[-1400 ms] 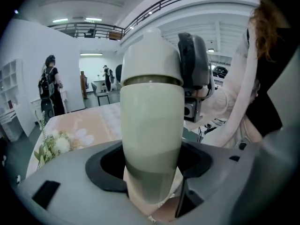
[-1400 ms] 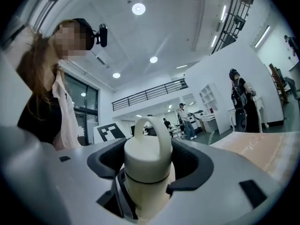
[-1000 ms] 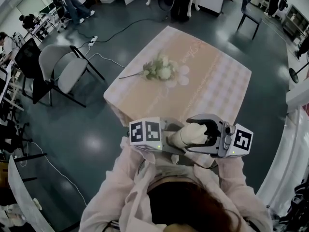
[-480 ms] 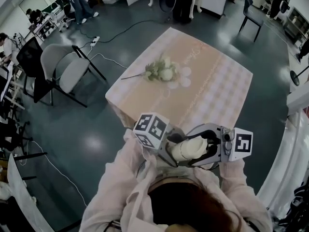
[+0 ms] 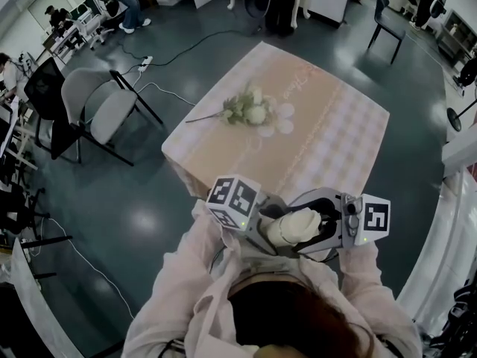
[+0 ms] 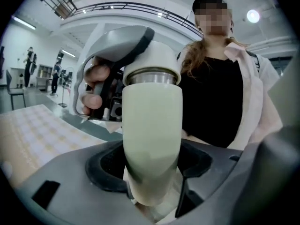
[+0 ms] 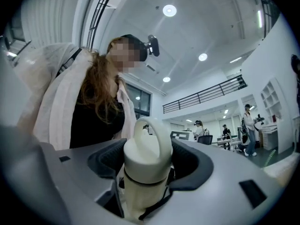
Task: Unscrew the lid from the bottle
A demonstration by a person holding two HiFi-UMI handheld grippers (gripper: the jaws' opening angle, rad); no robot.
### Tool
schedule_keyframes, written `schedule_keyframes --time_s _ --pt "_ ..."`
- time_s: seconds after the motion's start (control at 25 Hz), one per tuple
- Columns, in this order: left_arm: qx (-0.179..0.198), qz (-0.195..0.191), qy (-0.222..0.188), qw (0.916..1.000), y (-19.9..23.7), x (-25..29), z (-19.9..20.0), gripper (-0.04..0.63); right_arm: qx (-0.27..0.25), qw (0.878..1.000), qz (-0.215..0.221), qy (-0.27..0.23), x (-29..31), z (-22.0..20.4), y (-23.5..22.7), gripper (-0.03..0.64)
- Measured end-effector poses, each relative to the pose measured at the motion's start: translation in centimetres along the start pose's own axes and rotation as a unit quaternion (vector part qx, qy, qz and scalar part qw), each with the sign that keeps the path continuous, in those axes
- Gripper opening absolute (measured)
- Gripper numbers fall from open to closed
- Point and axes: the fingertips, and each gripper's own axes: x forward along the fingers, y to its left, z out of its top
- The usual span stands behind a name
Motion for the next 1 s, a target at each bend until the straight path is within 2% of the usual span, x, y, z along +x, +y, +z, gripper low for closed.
schedule_keyframes --time_s 0.08,0.12,0.16,0.2,0.28,0.36,0.4,0.48,0.56,0.6,0.64,0.8,1.0 --pt "-0.006 0.076 -0.008 0.9970 2.0 -0.9 0.1 0.316 0.023 0.998 -0.054 -0.007 -0.6 0.1 -1.8 0.310" --pt "-0.014 0.127 -0.013 0.9917 3.3 -1.7 0.1 0.316 0.031 0.996 -0.086 -0.009 -1.0 0.1 -2.8 0.320" --pt "-0.025 0.181 -0.020 0.9829 4.7 -2.5 0.1 0.316 0.036 0.992 -0.119 -0.009 -1.6 0.0 -3.8 0.388" --pt "-0.041 0.234 -0.028 0.9709 6.0 -3.5 -0.1 0.317 0.040 0.987 -0.153 -0.007 -2.2 -0.2 -4.8 0.424" --pt "-0.083 0.324 -0.045 0.9412 8.2 -5.3 -0.5 0.316 0.041 0.975 -0.220 -0.002 -3.2 -0.5 -6.6 0.436" --pt "-0.109 0.388 -0.051 0.9136 9.5 -6.6 -0.8 0.317 0.034 0.961 -0.275 0.017 -3.8 -1.1 -8.0 0.436" --pt "-0.113 0.411 -0.048 0.9035 9.9 -7.0 -1.0 0.316 0.029 0.954 -0.296 0.029 -4.1 -1.5 -8.6 0.432" --pt "-0.113 0.440 -0.032 0.8903 10.2 -7.4 -1.2 0.317 0.026 0.945 -0.325 0.036 -4.5 -1.9 -9.5 0.396" --pt "-0.110 0.458 -0.009 0.8822 10.3 -7.6 -1.3 0.316 0.036 0.941 -0.336 0.016 -4.7 -1.4 -10.0 0.312" --pt "-0.109 0.463 -0.001 0.8798 10.3 -7.6 -1.4 0.317 0.041 0.941 -0.335 0.007 -4.7 -1.1 -10.0 0.299" --pt "-0.107 0.464 0.004 0.8793 10.2 -7.5 -1.4 0.316 0.043 0.942 -0.332 0.002 -4.7 -1.0 -10.0 0.302" --pt "-0.102 0.453 0.000 0.8858 10.0 -7.2 -1.0 0.316 0.042 0.946 -0.323 0.001 -4.8 -0.8 -9.6 0.301" --pt "-0.105 0.474 0.007 0.8740 10.1 -7.7 -0.7 0.316 0.038 0.933 -0.358 0.028 -4.7 -1.5 -9.9 0.333"
